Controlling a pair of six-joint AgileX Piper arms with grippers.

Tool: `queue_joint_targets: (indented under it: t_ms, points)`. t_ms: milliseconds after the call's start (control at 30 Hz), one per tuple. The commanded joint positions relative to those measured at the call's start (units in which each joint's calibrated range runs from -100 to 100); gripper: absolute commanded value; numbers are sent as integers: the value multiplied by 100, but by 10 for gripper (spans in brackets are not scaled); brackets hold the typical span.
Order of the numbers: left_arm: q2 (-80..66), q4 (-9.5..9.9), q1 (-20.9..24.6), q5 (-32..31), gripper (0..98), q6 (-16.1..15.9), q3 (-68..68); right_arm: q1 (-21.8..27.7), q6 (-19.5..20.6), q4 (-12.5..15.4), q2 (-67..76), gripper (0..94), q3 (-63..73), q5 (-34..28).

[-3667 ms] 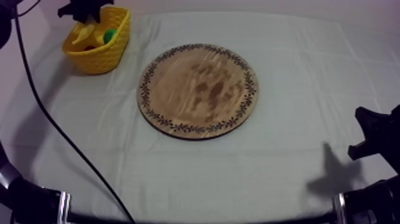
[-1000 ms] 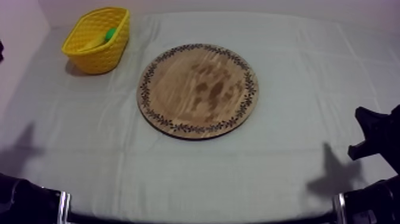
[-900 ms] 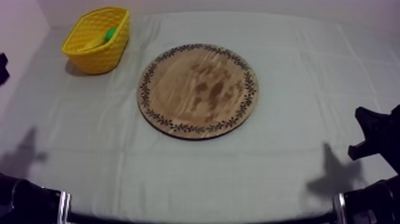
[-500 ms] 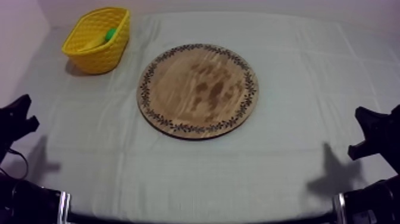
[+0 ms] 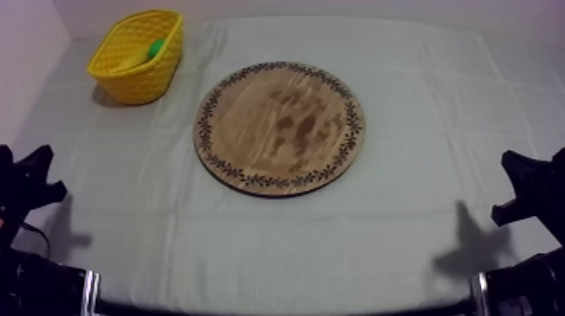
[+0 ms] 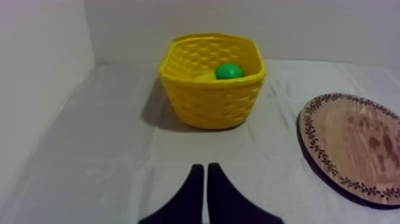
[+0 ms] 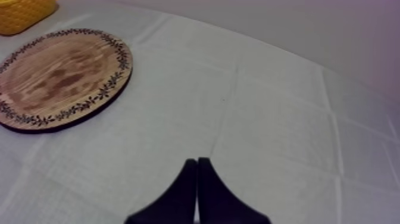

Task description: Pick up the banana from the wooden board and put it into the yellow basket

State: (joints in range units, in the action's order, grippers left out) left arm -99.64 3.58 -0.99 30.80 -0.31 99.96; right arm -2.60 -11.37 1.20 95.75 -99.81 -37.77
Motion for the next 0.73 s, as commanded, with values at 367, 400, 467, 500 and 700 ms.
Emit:
queue_joint_targets:
  t_ms: [367,400,467,500,700]
  points:
    - [-10,5,277,-14,0,240,4,0,16,-1,0,3,3,3]
    - [-10,1,290,0,0,247,4,0,16,-1,0,3,3,3]
    - [-10,-8,305,34,0,258,4,0,16,-1,0,3,3,3]
    - [-10,-16,309,51,0,260,4,0,16,-1,0,3,3,3]
    - [-10,-41,339,84,0,263,-1,0,16,-1,0,3,3,3]
